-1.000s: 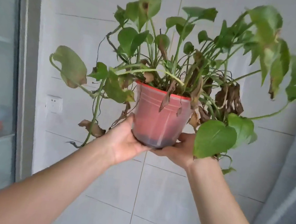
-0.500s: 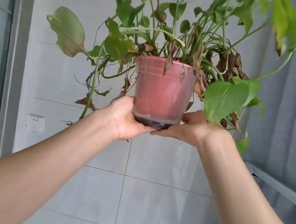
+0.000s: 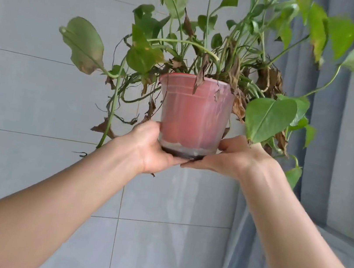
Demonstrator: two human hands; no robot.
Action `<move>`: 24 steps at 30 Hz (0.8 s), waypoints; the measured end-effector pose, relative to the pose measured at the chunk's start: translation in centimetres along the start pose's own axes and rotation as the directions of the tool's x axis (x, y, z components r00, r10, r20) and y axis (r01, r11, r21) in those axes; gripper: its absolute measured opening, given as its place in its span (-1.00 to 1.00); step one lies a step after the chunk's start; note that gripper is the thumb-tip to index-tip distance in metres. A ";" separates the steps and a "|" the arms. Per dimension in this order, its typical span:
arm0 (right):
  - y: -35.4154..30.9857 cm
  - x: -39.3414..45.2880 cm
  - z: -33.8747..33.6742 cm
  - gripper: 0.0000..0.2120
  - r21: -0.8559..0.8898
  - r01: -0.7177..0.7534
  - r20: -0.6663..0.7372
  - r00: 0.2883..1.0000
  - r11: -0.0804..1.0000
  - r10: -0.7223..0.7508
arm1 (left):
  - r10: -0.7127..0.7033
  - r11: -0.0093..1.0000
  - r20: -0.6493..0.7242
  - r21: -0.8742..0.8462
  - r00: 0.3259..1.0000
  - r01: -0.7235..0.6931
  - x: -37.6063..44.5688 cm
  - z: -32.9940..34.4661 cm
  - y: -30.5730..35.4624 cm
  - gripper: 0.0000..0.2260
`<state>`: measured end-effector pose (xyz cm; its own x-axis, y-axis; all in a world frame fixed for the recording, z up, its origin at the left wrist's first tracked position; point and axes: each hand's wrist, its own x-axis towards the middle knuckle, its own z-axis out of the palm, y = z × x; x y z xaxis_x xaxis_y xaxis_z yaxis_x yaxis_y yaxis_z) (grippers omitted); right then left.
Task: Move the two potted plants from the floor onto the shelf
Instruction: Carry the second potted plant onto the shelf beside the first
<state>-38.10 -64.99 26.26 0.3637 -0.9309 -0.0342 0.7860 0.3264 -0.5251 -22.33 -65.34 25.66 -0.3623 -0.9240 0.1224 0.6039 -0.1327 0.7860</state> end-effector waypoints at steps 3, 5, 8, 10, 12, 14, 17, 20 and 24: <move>0.5 -1.0 1.5 -0.31 -0.108 0.184 -0.108 0.975 0.977 -0.195 | -0.098 0.995 0.063 -0.016 0.993 0.099 1.3 -1.5 1.5 -0.62; 0.8 -1.6 1.7 -0.40 -0.147 0.203 -0.112 0.969 0.968 -0.220 | -0.143 0.989 0.182 -0.008 0.973 0.147 0.9 -1.3 1.7 -0.62; 1.3 -2.8 0.3 -0.41 -0.198 0.217 -0.152 0.957 0.956 -0.249 | -0.186 0.980 0.276 -0.018 0.943 0.199 -0.3 -1.3 0.5 -0.65; 1.4 -4.8 -0.6 -0.41 -0.167 0.290 -0.206 0.924 0.942 -0.321 | -0.245 0.961 0.307 -0.049 0.920 0.273 -1.0 -0.7 -1.1 -0.63; 1.8 -8.4 -1.0 -0.38 -0.275 0.305 -0.277 0.883 0.912 -0.379 | -0.317 0.927 0.390 -0.062 0.864 0.369 -2.3 0.9 -2.8 -0.63; 2.2 -12.4 -0.4 -0.34 -0.340 0.308 -0.293 0.863 0.889 -0.411 | -0.358 0.901 0.470 -0.051 0.807 0.430 -4.0 3.0 -4.2 -0.67; 2.6 -18.6 0.5 -0.45 -0.371 0.426 -0.392 0.733 0.825 -0.555 | -0.395 0.861 0.612 -0.012 0.685 0.508 -7.6 6.6 -5.9 -0.64; 3.3 -24.0 0.8 -0.50 -0.266 0.506 -0.498 0.657 0.820 -0.567 | -0.413 0.855 0.651 0.035 0.637 0.518 -10.0 9.6 -7.5 -0.62; 5.9 -34.5 2.1 -0.47 -0.299 0.669 -0.527 0.479 0.681 -0.702 | -0.477 0.802 0.710 0.110 0.518 0.587 -15.8 15.6 -10.5 -0.67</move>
<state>-44.97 -30.56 26.10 -0.6411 -0.7614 -0.0959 0.6285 -0.4493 -0.6349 -34.03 -43.70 24.89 -0.9797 -0.1611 0.1190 0.1936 -0.6097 0.7686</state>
